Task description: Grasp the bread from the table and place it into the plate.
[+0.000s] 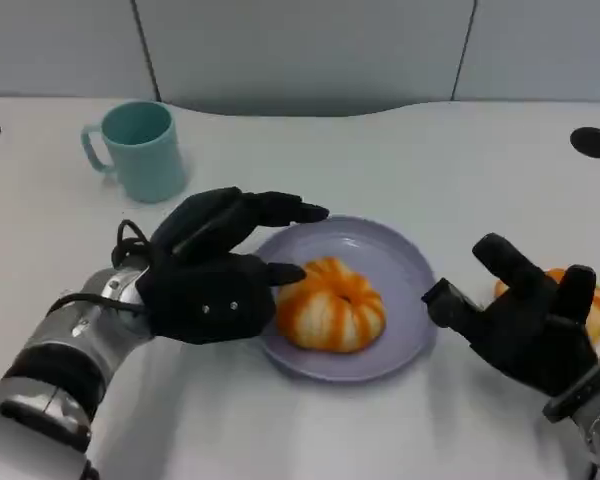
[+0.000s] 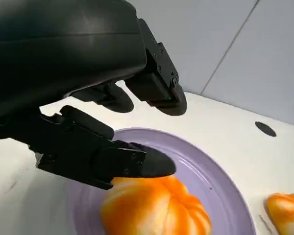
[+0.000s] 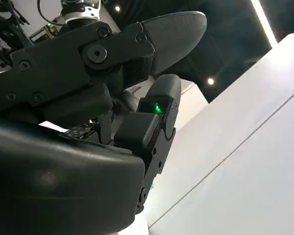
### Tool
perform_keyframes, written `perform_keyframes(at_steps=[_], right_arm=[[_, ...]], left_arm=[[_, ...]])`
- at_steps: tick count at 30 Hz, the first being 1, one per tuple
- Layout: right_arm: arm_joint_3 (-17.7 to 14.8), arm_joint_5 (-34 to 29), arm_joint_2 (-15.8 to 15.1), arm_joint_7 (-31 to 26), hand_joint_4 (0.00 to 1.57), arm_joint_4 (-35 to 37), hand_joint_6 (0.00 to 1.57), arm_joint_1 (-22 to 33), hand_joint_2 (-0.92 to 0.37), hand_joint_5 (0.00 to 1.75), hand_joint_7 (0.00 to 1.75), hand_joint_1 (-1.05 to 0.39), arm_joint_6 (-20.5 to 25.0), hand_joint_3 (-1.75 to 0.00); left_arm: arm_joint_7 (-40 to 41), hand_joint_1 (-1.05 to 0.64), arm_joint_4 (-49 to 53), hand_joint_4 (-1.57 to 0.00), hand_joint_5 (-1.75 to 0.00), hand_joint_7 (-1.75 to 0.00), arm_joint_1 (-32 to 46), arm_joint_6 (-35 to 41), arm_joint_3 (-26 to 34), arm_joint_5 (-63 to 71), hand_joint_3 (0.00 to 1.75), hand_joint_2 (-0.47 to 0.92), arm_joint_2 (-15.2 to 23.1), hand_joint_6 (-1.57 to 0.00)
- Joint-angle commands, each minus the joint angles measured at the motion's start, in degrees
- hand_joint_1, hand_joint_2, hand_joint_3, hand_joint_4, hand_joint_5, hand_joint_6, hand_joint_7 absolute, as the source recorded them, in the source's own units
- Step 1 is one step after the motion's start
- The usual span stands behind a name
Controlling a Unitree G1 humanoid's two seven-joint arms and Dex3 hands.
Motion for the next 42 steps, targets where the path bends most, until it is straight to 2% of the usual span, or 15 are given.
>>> perform_keyframes(at_steps=[1, 6, 8, 10, 11, 13, 15, 19, 24, 30, 42], right_arm=[[0.26, -0.14, -1.1, 0.08, 0.62, 0.03, 1.01, -0.34, -0.92, 1.33, 0.19, -0.6, 0.38, -0.1], [0.35, 0.0, -0.4, -0.86, 0.63, -1.05, 1.01, 0.32, -0.92, 1.33, 0.2, -0.6, 0.22, -0.1], [0.24, 0.32, 0.01, -0.38, 0.63, -1.08, 1.0, 0.44, -0.92, 1.33, 0.2, -0.6, 0.23, -0.1], [0.16, 0.46, 0.14, 0.35, 0.62, -0.67, 1.0, 0.35, -0.92, 1.33, 0.2, -0.6, 0.2, -0.09], [0.14, 0.48, 0.15, 0.49, 0.62, -0.56, 1.0, 0.31, -0.92, 1.33, 0.2, -0.6, 0.29, -0.09], [0.38, 0.34, 0.1, -0.96, 0.64, -1.56, 1.01, 0.59, -0.92, 1.32, 0.21, -0.61, 1.56, -0.06], [0.38, 0.35, 0.3, -1.71, 0.65, -2.33, 1.01, 0.94, -0.92, 1.31, 0.21, -0.61, 1.92, -0.06], [0.88, 0.04, -0.22, -1.69, 0.64, -2.46, 1.02, 0.73, -0.92, 1.3, 0.22, -0.6, 4.2, -0.07], [1.36, -0.06, -0.87, -2.57, 0.65, -3.48, 1.02, 1.01, -0.92, 1.29, 0.22, -0.6, 5.53, -0.06], [0.6, 0.9, -0.84, -2.24, 0.66, -2.92, 1.02, 1.45, -0.92, 1.29, 0.23, -0.58, 4.39, -0.09], [0.68, 0.04, -2.03, -2.07, 0.66, -2.39, 1.0, 1.8, -0.92, 1.33, 0.26, -0.61, 2.71, -0.08]], left_arm=[[-0.46, -0.79, -1.44, -0.42, -0.13, -0.06, 0.82, 0.41, 0.77, -0.68, 0.52, 0.92, 1.38, -0.73], [-1.64, -0.86, -1.93, -0.44, -0.14, -0.04, 1.75, -0.06, 1.83, -1.75, 0.57, 0.92, 1.97, -0.73], [-6.37, -0.93, -1.46, -0.44, -0.14, -0.02, 3.69, -4.61, 5.73, -8.29, 0.56, 0.92, 1.09, -0.66], [-19.21, -1.01, -3.1, -0.46, -0.15, -0.01, 8.23, -6.77, 14.37, -24.09, 0.55, 0.92, -2.3, -0.59], [-23.78, -1.03, -3.94, -0.46, -0.15, 0.0, 9.55, -6.54, 16.88, -29.0, 0.56, 0.92, -3.28, -0.55], [-35.02, -1.04, -10.13, -0.47, -0.15, 0.0, 14.06, -1.41, 21.71, -41.06, 0.59, 0.92, -4.77, -0.47], [-40.96, -1.05, -14.35, -0.46, -0.14, 0.0, 16.69, 2.26, 23.93, -46.98, 0.63, 0.92, -5.15, -0.4], [-52.83, -1.05, -28.11, -0.43, -0.12, 0.0, 26.36, 20.21, 28.97, -62.61, 0.67, 0.92, -4.95, -0.32], [-57.94, -1.04, -32.76, -0.39, -0.1, 0.0, 31.57, 33.38, 32.07, -68.3, 0.64, 0.92, -4.56, -0.29], [-59.73, -1.05, -32.59, -0.42, -0.13, -0.01, 33.58, 43.06, 36.14, -71.95, 0.62, 0.92, -5.64, -0.3], [-61.15, -1.05, -30.65, -0.43, -0.19, -0.01, 33.72, 42.7, 38.03, -68.76, 0.63, 0.92, -6.75, -0.3]])
